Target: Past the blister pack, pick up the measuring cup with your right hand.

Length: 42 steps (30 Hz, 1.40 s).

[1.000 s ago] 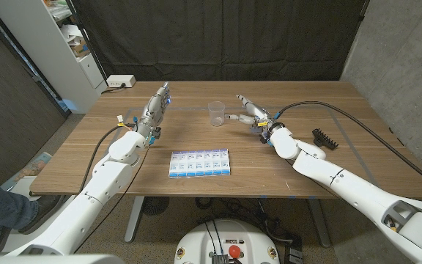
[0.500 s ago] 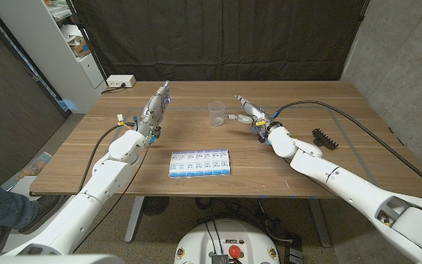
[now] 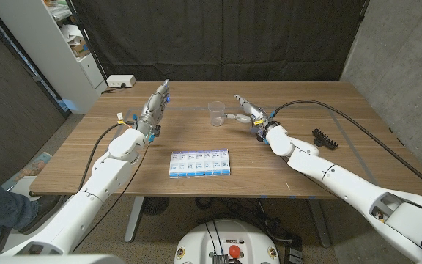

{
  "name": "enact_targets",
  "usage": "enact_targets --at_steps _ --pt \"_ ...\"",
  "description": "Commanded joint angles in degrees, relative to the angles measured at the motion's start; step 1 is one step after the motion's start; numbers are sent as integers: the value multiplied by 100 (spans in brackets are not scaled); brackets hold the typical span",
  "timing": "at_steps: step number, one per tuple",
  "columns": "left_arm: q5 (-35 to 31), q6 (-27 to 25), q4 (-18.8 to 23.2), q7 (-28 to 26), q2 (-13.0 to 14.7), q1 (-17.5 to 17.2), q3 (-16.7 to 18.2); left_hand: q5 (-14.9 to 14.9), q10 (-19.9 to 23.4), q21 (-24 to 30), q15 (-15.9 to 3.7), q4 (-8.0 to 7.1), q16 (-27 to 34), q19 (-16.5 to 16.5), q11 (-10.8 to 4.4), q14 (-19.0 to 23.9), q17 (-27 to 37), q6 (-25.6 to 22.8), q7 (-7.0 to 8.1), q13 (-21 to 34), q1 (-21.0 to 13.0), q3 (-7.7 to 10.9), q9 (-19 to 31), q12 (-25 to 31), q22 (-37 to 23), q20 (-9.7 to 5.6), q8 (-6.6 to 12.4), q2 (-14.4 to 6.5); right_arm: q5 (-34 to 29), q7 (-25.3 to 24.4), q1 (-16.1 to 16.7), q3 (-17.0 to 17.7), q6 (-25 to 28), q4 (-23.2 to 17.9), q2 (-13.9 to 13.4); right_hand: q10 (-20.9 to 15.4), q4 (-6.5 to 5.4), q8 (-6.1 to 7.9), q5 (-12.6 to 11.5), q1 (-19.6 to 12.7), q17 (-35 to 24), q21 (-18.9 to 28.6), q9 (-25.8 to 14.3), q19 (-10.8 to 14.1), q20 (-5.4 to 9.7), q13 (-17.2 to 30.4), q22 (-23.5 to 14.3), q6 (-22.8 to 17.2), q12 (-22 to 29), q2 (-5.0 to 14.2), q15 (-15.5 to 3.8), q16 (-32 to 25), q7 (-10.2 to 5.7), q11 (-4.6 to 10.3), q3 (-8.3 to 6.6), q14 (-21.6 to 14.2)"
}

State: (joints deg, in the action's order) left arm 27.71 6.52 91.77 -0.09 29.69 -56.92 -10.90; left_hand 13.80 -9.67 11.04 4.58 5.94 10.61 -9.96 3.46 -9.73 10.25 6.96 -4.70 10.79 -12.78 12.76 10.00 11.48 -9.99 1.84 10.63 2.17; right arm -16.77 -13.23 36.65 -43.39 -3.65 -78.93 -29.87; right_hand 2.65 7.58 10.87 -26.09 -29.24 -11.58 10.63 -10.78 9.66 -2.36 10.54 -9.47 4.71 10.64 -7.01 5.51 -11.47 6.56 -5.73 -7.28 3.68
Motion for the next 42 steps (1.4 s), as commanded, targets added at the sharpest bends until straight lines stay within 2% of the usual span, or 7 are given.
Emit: enact_targets --at_steps 1,12,31,37,42 --pt "3 19 -73 35 -22 49 8 -14 -262 20 7 -3 14 -678 -9 -506 21 -19 -6 26 -50 -16 22 43 -34 14 15 0 12 8 -135 -90 -80 210 103 -39 11 37 -46 -63 -30 21 -10 41 -33 7 -28 -26 55 9 -3 -36 45 -29 37 -28" --pt "55 72 -166 83 -60 69 38 -15 -262 20 8 -4 14 -680 -11 -508 21 -19 -4 26 -52 -24 22 44 -34 20 14 -4 -31 83 -248 -182 -5 275 179 -40 6 48 -58 -67 -32 25 -10 51 -37 8 -29 -55 53 5 4 -42 34 -27 52 -41" --pt "-24 20 -66 20 -27 46 19 -16 -267 16 4 -4 15 -697 -12 -512 21 -12 -5 26 -57 -39 22 43 -34 26 12 -11 17 95 -266 -219 -77 344 221 -46 -5 49 -80 -75 -36 33 -10 75 -50 9 -29 -66 52 5 -5 -52 19 -17 75 -65" --pt "-29 -11 -74 28 -32 60 -12 -17 -272 16 4 -4 14 -700 -17 -515 21 -19 -2 26 -58 -43 23 42 -34 24 14 -12 50 48 -256 -216 -133 408 257 -81 -7 63 -94 -90 -35 38 -8 92 -20 8 -29 -109 63 7 -106 -50 9 38 87 -65" --pt "-62 -50 -58 38 -19 84 -51 -17 -266 16 9 -4 14 -701 -11 -516 21 -16 -3 26 -59 -47 23 45 -34 24 13 -14 74 46 -259 -236 -177 461 297 -89 -8 67 -101 -96 -34 39 -7 98 -6 8 -29 -126 64 5 -118 -50 -7 61 94 -67"
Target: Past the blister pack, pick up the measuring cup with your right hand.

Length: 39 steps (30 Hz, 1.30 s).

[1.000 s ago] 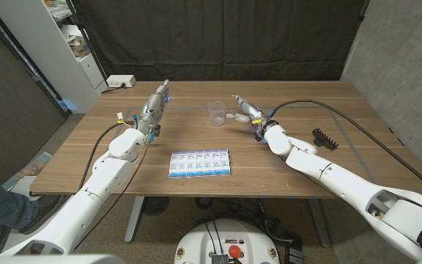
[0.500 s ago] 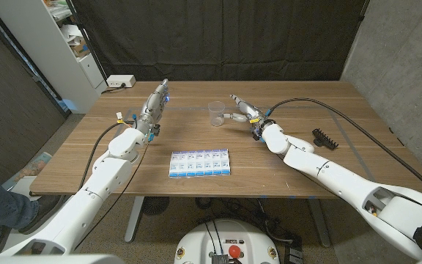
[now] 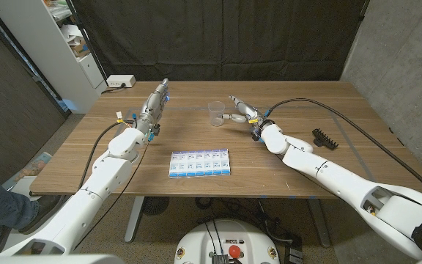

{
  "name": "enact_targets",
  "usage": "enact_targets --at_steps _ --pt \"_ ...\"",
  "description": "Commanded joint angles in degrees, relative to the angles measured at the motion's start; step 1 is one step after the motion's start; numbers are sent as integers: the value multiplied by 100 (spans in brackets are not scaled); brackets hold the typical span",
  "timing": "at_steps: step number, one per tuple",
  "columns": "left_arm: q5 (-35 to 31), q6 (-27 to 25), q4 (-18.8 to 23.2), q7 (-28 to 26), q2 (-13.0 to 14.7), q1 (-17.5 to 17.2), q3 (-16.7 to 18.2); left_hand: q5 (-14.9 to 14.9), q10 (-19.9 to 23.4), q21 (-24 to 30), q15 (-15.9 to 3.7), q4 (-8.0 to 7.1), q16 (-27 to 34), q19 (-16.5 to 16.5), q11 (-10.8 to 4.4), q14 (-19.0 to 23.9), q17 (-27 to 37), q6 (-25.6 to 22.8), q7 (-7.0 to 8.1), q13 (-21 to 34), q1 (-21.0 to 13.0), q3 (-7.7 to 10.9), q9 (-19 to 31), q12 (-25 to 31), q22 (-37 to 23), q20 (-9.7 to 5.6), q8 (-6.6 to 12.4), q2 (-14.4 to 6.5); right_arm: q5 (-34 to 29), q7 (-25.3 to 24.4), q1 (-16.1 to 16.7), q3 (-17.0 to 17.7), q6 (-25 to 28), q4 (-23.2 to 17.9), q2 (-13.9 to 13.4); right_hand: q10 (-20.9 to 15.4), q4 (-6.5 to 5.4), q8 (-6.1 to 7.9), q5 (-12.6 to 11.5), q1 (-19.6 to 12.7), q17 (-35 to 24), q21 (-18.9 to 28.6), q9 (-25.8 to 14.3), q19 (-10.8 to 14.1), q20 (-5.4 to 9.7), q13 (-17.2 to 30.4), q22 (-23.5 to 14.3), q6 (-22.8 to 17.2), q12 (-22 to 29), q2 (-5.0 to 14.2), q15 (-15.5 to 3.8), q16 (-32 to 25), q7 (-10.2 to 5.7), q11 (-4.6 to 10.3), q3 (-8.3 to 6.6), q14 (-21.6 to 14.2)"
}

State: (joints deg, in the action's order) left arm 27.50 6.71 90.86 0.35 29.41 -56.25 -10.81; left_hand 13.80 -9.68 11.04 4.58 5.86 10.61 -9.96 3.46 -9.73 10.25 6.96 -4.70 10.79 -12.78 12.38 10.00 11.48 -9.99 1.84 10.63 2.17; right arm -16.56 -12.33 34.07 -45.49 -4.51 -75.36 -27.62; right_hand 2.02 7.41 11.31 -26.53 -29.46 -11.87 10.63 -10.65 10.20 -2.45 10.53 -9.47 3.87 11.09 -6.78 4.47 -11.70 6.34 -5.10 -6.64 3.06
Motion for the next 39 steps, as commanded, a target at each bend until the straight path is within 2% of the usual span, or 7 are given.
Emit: enact_targets --at_steps 1,17,39 --pt "-53 -70 43 -24 5 16 -64 -17 -266 17 2 4 15 -701 -11 -516 21 -16 -2 26 -59 -10 22 45 -34 24 13 -14 52 -46 -7 -34 -113 123 80 -29 9 23 -58 -75 -5 39 -20 46 4 9 -29 -44 20 -19 -15 -28 16 -6 31 -7" --pt "-46 -75 181 -65 53 -87 -37 -18 -292 17 13 4 9 -707 -14 -538 21 -13 1 25 -64 -24 22 37 -34 24 12 -20 54 -5 -97 -108 -200 284 177 -65 4 29 -80 -97 -4 39 -18 55 11 9 -29 -82 27 -11 -26 -35 -23 25 48 -34" --pt "-9 -84 218 -100 122 -184 39 -20 -299 19 13 4 12 -711 -6 -543 21 -16 -2 25 -69 -41 22 37 -34 30 13 -26 64 55 -364 -282 -345 746 484 -87 -2 25 -102 -117 -3 40 -17 69 11 9 -28 -96 27 -7 -31 -44 -33 31 69 -69"
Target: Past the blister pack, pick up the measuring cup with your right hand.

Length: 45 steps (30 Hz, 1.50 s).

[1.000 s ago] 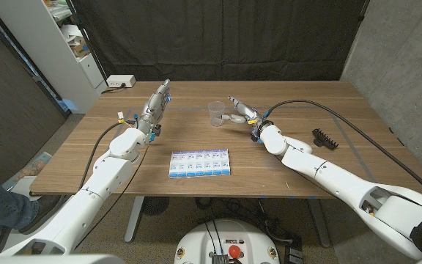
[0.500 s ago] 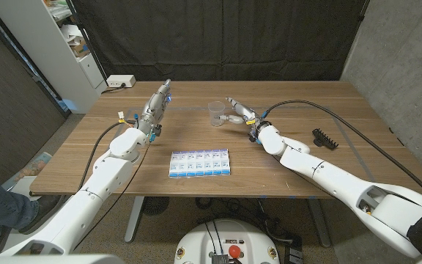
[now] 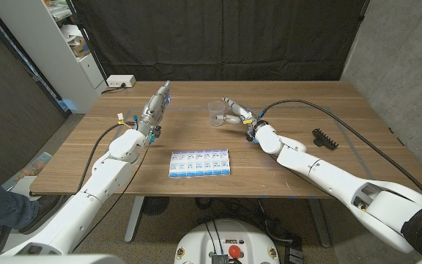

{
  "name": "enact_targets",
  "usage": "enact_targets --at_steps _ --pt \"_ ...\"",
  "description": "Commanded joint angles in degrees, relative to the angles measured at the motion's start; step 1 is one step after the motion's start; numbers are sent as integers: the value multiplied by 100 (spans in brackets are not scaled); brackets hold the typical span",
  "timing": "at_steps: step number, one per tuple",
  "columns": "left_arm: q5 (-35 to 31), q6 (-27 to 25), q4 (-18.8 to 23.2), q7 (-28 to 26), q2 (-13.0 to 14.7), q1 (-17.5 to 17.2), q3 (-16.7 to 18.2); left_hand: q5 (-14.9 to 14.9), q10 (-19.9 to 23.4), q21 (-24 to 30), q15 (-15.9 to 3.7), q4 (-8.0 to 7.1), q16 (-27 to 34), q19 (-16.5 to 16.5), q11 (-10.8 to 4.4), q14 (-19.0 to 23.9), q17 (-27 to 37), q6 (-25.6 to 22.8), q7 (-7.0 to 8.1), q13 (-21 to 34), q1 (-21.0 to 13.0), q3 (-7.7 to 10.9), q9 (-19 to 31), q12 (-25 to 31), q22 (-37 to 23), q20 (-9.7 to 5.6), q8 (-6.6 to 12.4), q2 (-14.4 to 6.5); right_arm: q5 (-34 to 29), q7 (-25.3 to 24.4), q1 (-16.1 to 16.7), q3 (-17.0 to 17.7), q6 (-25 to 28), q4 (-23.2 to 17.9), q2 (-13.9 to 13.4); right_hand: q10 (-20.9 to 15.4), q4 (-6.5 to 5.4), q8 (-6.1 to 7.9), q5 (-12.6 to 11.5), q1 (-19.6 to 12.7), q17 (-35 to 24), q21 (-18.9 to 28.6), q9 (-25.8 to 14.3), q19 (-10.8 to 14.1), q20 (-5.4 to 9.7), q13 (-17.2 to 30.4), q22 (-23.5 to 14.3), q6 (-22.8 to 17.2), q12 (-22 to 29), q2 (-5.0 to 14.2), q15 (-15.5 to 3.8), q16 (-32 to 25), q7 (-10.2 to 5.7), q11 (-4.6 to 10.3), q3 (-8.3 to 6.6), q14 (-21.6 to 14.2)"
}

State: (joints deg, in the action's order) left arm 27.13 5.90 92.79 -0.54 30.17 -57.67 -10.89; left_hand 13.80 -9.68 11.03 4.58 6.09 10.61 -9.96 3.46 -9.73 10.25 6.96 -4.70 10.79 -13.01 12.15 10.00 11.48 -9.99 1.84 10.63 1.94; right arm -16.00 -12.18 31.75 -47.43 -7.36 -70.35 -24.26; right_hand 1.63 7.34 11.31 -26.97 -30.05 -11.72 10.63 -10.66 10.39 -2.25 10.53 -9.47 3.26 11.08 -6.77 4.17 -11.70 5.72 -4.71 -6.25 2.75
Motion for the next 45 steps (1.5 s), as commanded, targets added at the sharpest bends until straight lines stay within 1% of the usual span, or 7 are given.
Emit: enact_targets --at_steps 1,6,17,26,37,42,45 --pt "36 0 23 -20 37 -46 52 -20 -300 19 18 -19 12 -713 -3 -544 21 -16 -2 25 -46 -18 23 37 -34 27 13 -3 18 46 -142 -92 -59 270 163 -48 5 25 -58 -58 -18 40 -15 49 -9 10 -29 -35 27 -8 -1 -44 28 -7 30 -38" --pt "44 -24 -8 11 48 -20 47 -20 -293 20 11 -19 13 -711 -7 -541 21 -17 4 25 -47 -21 23 40 -34 27 13 -5 29 61 -204 -130 -63 402 230 -49 3 29 -65 -63 -18 40 -15 53 -13 10 -29 -51 24 -7 -3 -46 26 -5 37 -47" --pt "53 -104 2 23 103 -45 78 -21 -301 20 12 -19 13 -712 -3 -545 21 -9 0 25 -49 -29 23 38 -34 27 10 -7 14 38 -453 -251 -244 919 422 -98 0 39 -77 -74 -18 45 -15 75 -13 10 -28 -92 39 -5 -13 -56 -11 12 49 -80" --pt "39 -113 3 21 99 -55 64 -22 -299 22 15 -19 13 -710 -6 -548 21 -13 -2 25 -51 -36 23 40 -34 33 12 -10 43 1 -590 -299 -394 1228 519 -154 -3 52 -89 -86 -18 53 -15 106 4 11 -28 -144 53 -4 -40 -71 -49 32 62 -128" --pt "19 -132 29 -9 94 -66 54 -23 -307 18 18 -19 14 -724 -5 -549 21 -23 2 25 -53 -43 23 38 -34 41 16 -13 86 -93 -648 -307 -476 1403 579 -213 -7 70 -104 -100 -18 59 -15 139 2 12 -28 -215 64 1 -63 -93 -85 62 76 -199" --pt "12 -142 30 -27 81 -55 45 -23 -308 17 19 -19 13 -727 -8 -553 22 -22 3 25 -54 -46 23 39 -34 44 15 -15 64 -210 -647 -319 -477 1443 626 -324 -11 118 -122 -117 -19 69 -17 188 -12 13 -29 -374 92 5 -80 -119 -135 48 93 -288" --pt "16 -165 26 -11 86 -40 36 -24 -309 17 20 -19 14 -728 -10 -553 22 -22 2 25 -54 -48 23 39 -34 47 15 -16 48 -287 -629 -318 -435 1425 643 -484 -11 171 -145 -157 -19 74 -22 238 -17 16 -29 -581 129 22 -80 -145 -157 89 108 -394"
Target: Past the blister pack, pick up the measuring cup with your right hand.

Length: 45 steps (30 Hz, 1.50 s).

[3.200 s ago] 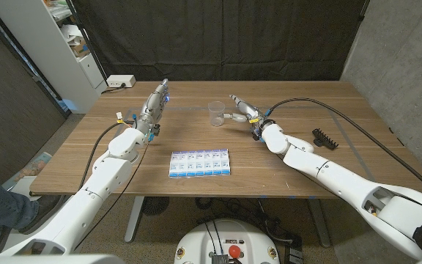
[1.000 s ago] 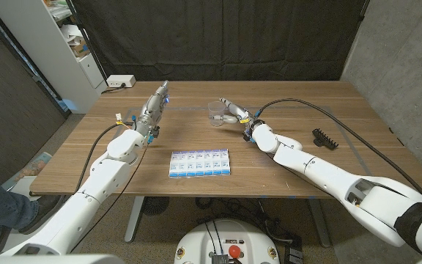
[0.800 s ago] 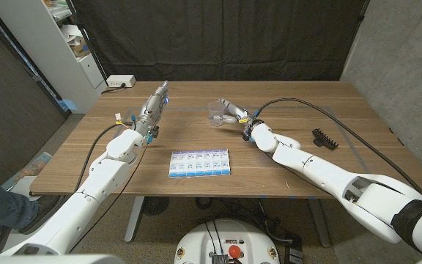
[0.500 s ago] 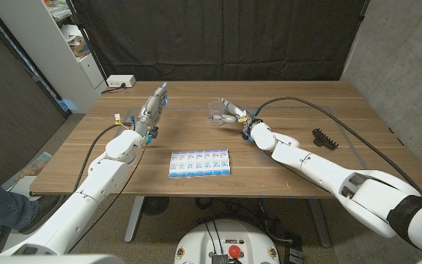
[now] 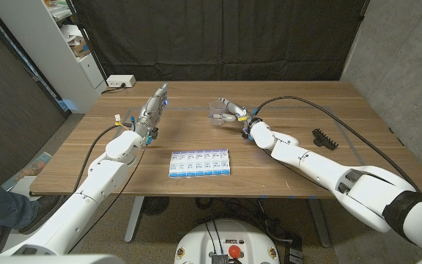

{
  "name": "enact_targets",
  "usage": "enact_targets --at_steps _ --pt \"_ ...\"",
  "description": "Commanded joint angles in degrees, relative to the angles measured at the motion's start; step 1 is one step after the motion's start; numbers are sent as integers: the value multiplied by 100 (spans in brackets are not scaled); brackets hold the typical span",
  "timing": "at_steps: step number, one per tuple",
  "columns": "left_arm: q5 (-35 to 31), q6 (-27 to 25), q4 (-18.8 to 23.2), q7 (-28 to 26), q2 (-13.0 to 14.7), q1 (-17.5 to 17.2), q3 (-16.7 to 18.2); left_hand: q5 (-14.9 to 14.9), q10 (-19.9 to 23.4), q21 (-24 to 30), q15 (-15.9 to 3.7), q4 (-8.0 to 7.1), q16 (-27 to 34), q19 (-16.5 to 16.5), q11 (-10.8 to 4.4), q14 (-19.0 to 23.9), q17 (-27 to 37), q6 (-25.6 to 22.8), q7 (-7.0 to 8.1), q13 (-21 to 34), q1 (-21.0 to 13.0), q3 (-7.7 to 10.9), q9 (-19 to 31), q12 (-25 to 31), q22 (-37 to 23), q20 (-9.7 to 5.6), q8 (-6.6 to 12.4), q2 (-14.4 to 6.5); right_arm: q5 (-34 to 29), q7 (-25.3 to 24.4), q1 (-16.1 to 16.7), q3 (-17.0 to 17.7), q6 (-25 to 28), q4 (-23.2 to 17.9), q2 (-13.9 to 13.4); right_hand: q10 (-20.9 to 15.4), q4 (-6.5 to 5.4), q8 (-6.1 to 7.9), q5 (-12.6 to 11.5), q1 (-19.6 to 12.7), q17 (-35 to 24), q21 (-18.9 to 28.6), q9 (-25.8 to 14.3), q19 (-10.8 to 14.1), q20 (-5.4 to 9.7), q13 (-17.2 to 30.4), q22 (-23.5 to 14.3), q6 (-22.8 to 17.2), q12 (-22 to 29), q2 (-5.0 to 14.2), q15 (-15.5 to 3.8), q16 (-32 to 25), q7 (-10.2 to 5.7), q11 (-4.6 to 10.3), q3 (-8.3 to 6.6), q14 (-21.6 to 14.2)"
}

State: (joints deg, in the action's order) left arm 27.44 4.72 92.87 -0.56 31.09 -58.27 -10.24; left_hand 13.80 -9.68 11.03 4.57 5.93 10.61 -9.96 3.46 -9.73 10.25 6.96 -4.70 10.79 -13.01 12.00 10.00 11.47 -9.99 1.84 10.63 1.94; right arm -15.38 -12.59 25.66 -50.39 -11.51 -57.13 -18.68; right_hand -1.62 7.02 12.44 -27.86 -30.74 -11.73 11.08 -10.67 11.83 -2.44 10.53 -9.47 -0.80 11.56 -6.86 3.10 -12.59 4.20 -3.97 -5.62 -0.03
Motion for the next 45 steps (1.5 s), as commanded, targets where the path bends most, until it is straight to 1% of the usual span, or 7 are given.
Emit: enact_targets --at_steps 1,5,9,13,16,30,45 --pt "-26 -35 10 -20 -15 24 -33 -24 -308 18 17 -2 15 -728 -9 -551 22 -17 4 25 -55 -33 23 40 -34 47 13 -17 -13 -259 -17 -21 -22 102 86 -203 21 74 -60 -98 -18 33 -22 116 -1 18 -29 -231 92 33 15 -62 -3 14 48 -140" --pt "-23 -27 -16 -3 -39 53 -55 -24 -312 18 14 -2 10 -729 -12 -564 22 -21 0 25 -56 -35 23 39 -34 49 15 -19 -49 -361 15 -22 27 54 80 -367 26 131 -82 -152 -18 52 -28 212 2 23 -30 -456 124 49 -21 -111 -44 32 60 -312" --pt "-38 -22 -32 -2 -62 81 -81 -24 -322 18 17 -2 9 -731 -20 -567 22 -15 2 25 -57 -37 24 35 -34 53 12 -21 -63 -427 45 -16 84 10 75 -760 39 158 -115 -256 -25 60 -36 317 -6 40 -32 -647 225 92 -52 -154 -111 62 62 -492" --pt "-43 -45 -20 -14 -72 91 -93 -24 -330 17 11 -2 8 -733 -20 -573 22 -14 3 25 -59 -39 24 32 -34 55 12 -23 -50 -428 62 -9 114 -18 58 -1007 41 180 -130 -309 -32 52 -40 350 -4 55 -32 -775 289 116 -48 -194 -142 84 65 -637" --pt "-62 -62 -15 -30 -74 104 -105 -24 -317 17 9 -2 9 -734 -8 -572 22 -13 4 25 -60 -40 24 38 -34 59 12 -24 -16 -388 75 -1 125 -29 47 -1126 43 180 -137 -335 -35 43 -41 350 -8 61 -32 -810 320 124 -39 -191 -154 93 67 -650" --pt "-67 -80 -48 -57 -110 121 -112 -24 -329 18 4 -2 6 -739 -13 -587 21 -11 -2 26 -64 -46 24 35 -34 62 11 -32 1 -309 -33 -82 45 208 168 -1211 42 190 -144 -366 -38 30 -42 350 -3 70 -33 -904 320 123 -65 -195 -165 79 83 -701" --pt "-79 -106 -75 -53 -115 142 -121 -25 -325 18 3 -3 10 -742 -8 -583 21 -21 -2 26 -69 -52 25 39 -35 67 16 -40 32 -364 -117 -126 14 429 287 -1422 23 240 -151 -392 -46 38 -44 422 43 80 -34 -1158 345 135 -108 -241 -185 161 115 -894"
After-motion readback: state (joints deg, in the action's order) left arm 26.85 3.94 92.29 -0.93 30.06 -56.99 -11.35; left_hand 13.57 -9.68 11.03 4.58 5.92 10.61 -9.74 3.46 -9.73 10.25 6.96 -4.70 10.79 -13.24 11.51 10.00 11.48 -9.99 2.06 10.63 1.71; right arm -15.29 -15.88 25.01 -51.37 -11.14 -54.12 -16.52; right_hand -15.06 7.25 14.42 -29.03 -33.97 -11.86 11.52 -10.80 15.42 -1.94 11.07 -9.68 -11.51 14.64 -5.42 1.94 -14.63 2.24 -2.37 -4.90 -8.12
